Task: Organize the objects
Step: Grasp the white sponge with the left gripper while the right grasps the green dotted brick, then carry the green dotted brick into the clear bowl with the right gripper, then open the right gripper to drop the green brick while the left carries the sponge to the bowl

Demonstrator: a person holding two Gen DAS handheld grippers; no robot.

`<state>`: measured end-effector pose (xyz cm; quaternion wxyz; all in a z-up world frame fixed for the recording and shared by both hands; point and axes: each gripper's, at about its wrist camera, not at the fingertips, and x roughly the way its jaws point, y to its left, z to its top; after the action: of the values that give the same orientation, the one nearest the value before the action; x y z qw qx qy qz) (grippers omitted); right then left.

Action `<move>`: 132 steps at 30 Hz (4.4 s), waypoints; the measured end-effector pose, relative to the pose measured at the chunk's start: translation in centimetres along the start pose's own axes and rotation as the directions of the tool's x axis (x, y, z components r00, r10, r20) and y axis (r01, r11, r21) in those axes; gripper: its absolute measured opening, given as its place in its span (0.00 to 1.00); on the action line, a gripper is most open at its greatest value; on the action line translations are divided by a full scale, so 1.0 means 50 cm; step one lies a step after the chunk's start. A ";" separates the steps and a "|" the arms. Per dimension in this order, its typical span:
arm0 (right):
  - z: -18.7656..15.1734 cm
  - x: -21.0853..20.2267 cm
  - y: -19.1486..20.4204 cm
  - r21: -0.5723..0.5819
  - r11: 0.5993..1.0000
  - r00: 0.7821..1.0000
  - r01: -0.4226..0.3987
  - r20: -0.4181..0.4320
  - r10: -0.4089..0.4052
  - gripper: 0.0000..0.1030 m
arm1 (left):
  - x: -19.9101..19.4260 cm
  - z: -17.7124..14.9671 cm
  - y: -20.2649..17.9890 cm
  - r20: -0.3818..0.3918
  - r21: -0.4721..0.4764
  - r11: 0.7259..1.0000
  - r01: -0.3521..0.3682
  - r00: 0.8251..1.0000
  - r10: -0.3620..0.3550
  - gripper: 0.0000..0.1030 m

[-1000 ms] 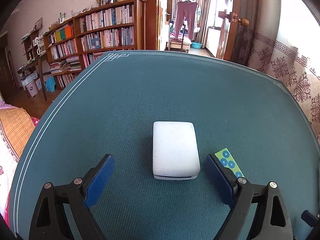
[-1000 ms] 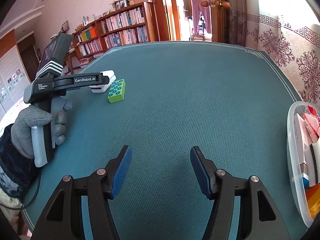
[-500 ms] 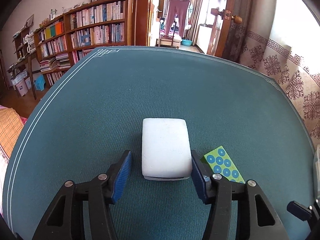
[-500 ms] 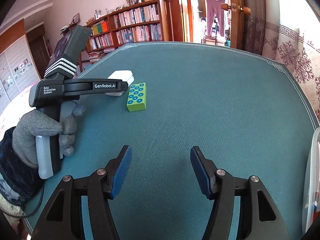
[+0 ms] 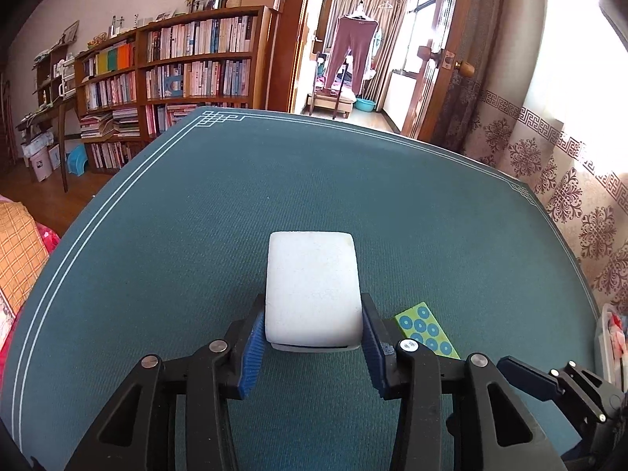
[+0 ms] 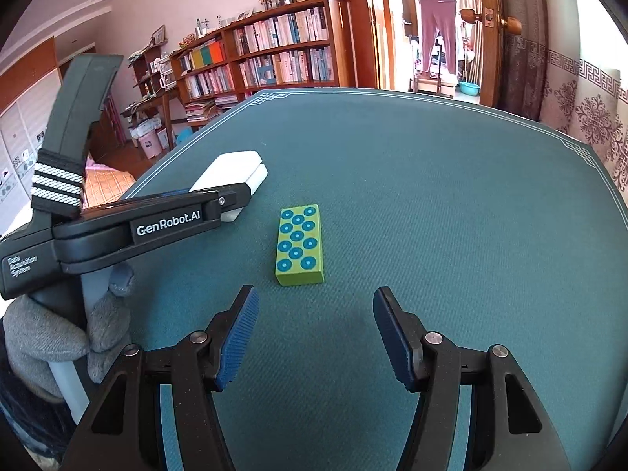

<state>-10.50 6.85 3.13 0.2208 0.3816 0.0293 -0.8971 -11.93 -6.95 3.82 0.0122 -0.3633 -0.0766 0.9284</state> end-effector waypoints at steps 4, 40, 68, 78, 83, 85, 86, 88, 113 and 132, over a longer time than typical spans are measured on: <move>0.021 0.031 0.010 -0.016 1.000 1.000 0.005 -0.014 -0.006 0.60 | -0.006 0.002 0.000 0.018 -0.006 1.000 -0.017 1.000 0.017 0.45; -0.022 -0.040 -0.026 0.067 0.996 0.998 0.056 0.010 -0.057 0.29 | -0.006 -0.020 -0.038 0.019 0.061 0.998 -0.028 0.999 0.027 0.45; -0.143 -0.270 -0.185 0.309 0.935 0.973 0.173 0.091 -0.210 0.29 | 0.001 -0.048 -0.082 -0.006 0.138 0.990 -0.007 1.000 0.008 0.45; -0.172 -0.365 -0.247 0.368 0.892 0.939 0.263 0.114 -0.324 0.29 | -0.016 -0.062 -0.120 -0.017 0.193 0.981 0.021 1.000 -0.018 0.45; -0.182 -0.411 -0.288 0.406 0.854 0.908 0.325 0.118 -0.402 0.29 | -0.040 -0.066 -0.148 -0.012 0.219 0.974 0.056 0.998 -0.055 0.45; -0.191 -0.428 -0.309 0.427 0.835 0.895 0.347 0.116 -0.432 0.29 | -0.048 -0.070 -0.157 -0.014 0.227 0.971 0.074 0.997 -0.073 0.45; -0.195 -0.436 -0.319 0.438 0.824 0.887 0.359 0.115 -0.448 0.29 | -0.052 -0.072 -0.162 -0.016 0.231 0.969 0.084 0.996 -0.083 0.45; -0.204 -0.450 -0.340 0.460 0.803 0.872 0.379 0.113 -0.476 0.29 | -0.059 -0.075 -0.175 -0.018 0.241 0.965 0.101 0.995 -0.099 0.45; -0.225 -0.446 -0.481 0.513 0.716 0.813 0.474 0.058 -0.580 0.30 | -0.077 -0.108 -0.282 -0.065 0.298 0.938 0.179 0.984 -0.167 0.45; -0.288 -0.518 -0.359 0.418 0.765 0.800 0.489 0.133 -0.584 0.31 | -0.100 -0.135 -0.411 -0.117 0.363 0.887 0.286 0.958 -0.261 0.45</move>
<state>7.49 35.88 8.94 -0.1200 0.2719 -0.0569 -0.9531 -4.34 13.86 5.38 0.2149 -0.3699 0.0530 0.9023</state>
